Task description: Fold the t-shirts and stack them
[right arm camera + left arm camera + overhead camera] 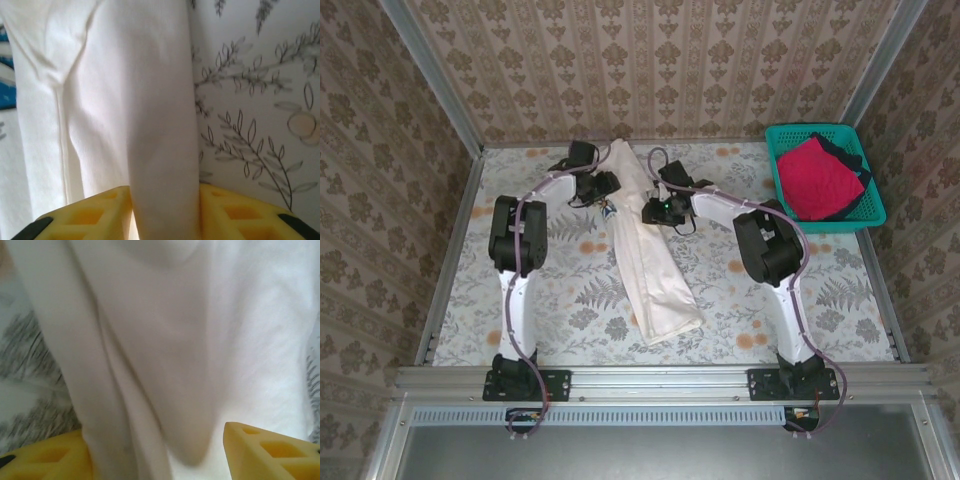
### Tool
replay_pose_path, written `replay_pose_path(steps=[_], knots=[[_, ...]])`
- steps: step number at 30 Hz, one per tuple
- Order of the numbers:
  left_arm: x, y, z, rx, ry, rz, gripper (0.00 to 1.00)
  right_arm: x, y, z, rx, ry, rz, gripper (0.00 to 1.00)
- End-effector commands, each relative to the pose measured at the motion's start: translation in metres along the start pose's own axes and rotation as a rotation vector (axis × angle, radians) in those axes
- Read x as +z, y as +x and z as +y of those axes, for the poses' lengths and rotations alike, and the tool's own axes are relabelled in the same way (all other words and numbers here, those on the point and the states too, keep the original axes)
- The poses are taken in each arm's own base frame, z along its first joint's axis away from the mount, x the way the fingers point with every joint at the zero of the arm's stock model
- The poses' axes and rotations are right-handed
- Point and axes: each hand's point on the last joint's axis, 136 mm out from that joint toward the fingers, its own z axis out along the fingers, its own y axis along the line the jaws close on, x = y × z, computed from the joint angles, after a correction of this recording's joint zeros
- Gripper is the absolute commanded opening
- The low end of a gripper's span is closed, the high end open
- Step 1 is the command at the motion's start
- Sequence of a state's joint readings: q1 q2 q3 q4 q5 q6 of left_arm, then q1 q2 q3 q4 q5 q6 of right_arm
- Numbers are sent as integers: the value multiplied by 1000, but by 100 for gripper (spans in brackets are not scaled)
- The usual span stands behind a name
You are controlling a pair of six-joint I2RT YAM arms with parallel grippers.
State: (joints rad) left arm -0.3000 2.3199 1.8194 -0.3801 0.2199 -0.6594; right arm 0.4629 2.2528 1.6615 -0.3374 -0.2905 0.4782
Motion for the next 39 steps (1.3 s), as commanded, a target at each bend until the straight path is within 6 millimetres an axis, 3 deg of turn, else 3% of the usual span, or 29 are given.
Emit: replay_pose_path(steps=[1, 6, 13, 18, 20, 25, 28, 31, 35, 39], knots=[[22, 8, -7, 76, 32, 92, 63, -11, 10, 17, 16, -61, 9, 38], [41, -12, -19, 116, 51, 114, 64, -2, 21, 27, 30, -85, 20, 36], [54, -36, -34, 94, 109, 79, 62, 12, 13, 56, 75, -147, -13, 31], [50, -43, -42, 93, 146, 63, 66, 16, 7, 84, 114, -230, -33, 32], [42, -48, -44, 105, 149, 46, 71, 13, 6, 86, 115, -224, -42, 36], [7, -65, -43, 142, 124, -21, 98, -17, -18, 49, 104, -87, -163, 58], [-24, -74, -46, 177, 104, -87, 100, -36, -36, 28, 106, -49, -219, 64], [-57, -70, -45, 193, 84, -145, 100, -48, -54, 10, 136, -34, -258, 64], [-82, -38, -44, 232, 64, -179, 100, -51, -76, -15, 222, -38, -300, 63], [-96, 8, -53, 339, 36, -183, 100, -41, -93, -30, 368, -111, -305, 62]])
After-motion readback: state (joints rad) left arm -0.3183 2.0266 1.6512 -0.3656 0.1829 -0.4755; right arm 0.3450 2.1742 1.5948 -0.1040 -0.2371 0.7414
